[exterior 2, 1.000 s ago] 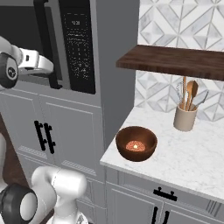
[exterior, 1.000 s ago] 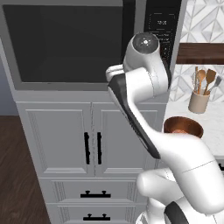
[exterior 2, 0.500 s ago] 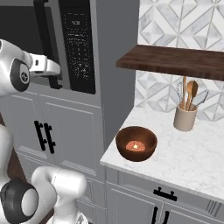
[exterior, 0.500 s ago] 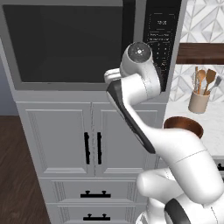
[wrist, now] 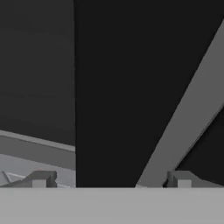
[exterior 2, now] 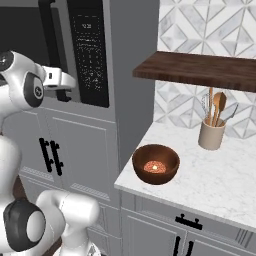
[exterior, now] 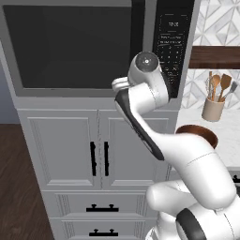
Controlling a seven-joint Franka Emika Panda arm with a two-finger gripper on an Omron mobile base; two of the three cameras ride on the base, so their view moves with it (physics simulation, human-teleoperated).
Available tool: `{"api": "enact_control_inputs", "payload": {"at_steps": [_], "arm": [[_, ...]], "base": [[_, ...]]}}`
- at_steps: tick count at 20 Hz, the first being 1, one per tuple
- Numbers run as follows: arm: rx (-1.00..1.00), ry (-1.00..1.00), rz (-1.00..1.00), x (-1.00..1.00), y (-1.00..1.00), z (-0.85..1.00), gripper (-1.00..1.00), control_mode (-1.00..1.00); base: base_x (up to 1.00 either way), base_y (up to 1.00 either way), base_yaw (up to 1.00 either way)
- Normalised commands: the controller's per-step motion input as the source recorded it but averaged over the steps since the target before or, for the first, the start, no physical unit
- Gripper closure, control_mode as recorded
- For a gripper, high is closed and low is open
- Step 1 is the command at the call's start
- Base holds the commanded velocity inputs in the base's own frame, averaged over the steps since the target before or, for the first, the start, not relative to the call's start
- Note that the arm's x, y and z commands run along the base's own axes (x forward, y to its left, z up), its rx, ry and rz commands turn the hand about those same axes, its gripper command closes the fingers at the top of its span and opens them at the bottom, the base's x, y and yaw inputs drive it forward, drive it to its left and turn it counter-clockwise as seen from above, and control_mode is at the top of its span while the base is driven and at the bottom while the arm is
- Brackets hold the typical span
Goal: Open the microwave, place the bowl with waffle inside the microwave, then close the microwave door and turn it on.
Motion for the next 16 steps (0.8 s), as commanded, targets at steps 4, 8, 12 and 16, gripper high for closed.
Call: {"api": "enact_control_inputs", "payload": {"at_steps": [4, 8, 12, 16], "arm": [[0.00, -0.03, 0.00, 0.42, 0.00, -0.16, -1.00, -1.00], [0.00, -0.04, 0.00, 0.51, 0.03, -0.20, -1.00, -1.00], [0.00, -0.06, 0.00, 0.62, 0.14, -0.44, -1.00, -1.00], [0.00, -0.11, 0.03, 0.85, 0.31, -0.73, -1.00, -1.00]], "base": [[0.00, 0.00, 0.00], [0.00, 0.00, 0.00], [0.00, 0.00, 0.00], [0.00, 0.00, 0.00]]}}
